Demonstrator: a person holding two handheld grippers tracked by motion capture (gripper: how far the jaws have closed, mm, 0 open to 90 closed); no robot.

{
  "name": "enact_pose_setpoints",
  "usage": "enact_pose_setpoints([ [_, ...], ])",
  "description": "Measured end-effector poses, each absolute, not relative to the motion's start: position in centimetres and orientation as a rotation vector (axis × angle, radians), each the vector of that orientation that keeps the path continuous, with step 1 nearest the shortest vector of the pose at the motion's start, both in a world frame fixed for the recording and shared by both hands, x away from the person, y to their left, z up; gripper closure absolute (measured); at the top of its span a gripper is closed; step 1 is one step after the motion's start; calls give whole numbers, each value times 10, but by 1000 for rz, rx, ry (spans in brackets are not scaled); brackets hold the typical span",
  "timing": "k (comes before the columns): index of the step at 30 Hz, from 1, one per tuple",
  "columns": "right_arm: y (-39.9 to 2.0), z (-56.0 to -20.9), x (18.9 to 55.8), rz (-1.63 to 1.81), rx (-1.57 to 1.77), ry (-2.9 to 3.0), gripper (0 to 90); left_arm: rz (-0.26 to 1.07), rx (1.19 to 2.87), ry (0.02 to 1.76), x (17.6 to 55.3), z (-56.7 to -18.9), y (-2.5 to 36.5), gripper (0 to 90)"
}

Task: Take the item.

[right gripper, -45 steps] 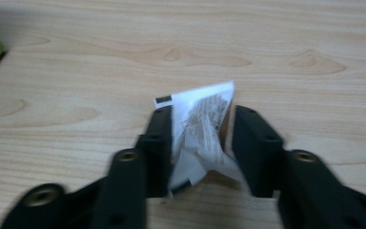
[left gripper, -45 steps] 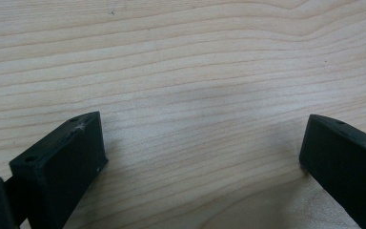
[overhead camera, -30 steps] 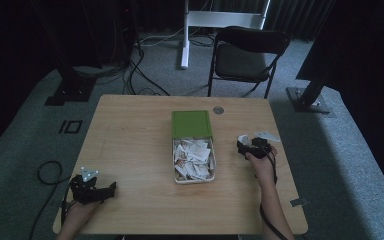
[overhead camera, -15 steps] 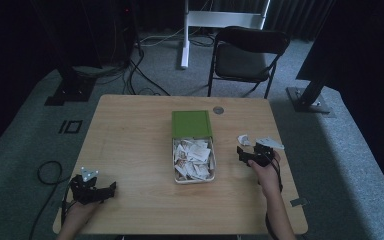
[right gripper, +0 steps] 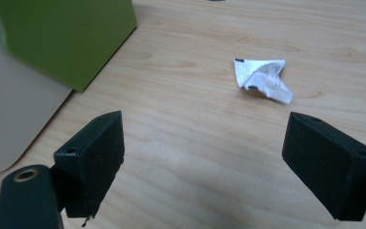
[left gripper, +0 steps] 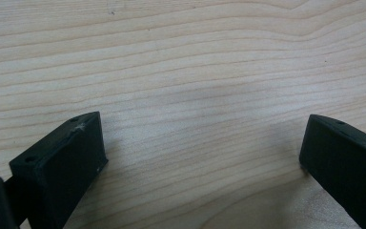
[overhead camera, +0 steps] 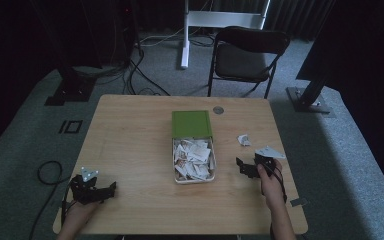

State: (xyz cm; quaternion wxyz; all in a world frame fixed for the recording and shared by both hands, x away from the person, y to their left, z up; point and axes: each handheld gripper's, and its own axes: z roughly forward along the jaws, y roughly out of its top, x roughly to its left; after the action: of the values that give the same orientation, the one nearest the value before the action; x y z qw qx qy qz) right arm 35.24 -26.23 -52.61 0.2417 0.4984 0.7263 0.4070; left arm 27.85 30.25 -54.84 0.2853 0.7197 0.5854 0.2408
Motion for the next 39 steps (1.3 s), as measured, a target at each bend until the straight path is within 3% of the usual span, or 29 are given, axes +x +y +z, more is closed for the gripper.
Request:
enact_pose_setpoints([
  [39, -292, -553, 298, 959, 1316, 2179, 145, 645, 1926, 1564, 279, -548, 303, 23],
])
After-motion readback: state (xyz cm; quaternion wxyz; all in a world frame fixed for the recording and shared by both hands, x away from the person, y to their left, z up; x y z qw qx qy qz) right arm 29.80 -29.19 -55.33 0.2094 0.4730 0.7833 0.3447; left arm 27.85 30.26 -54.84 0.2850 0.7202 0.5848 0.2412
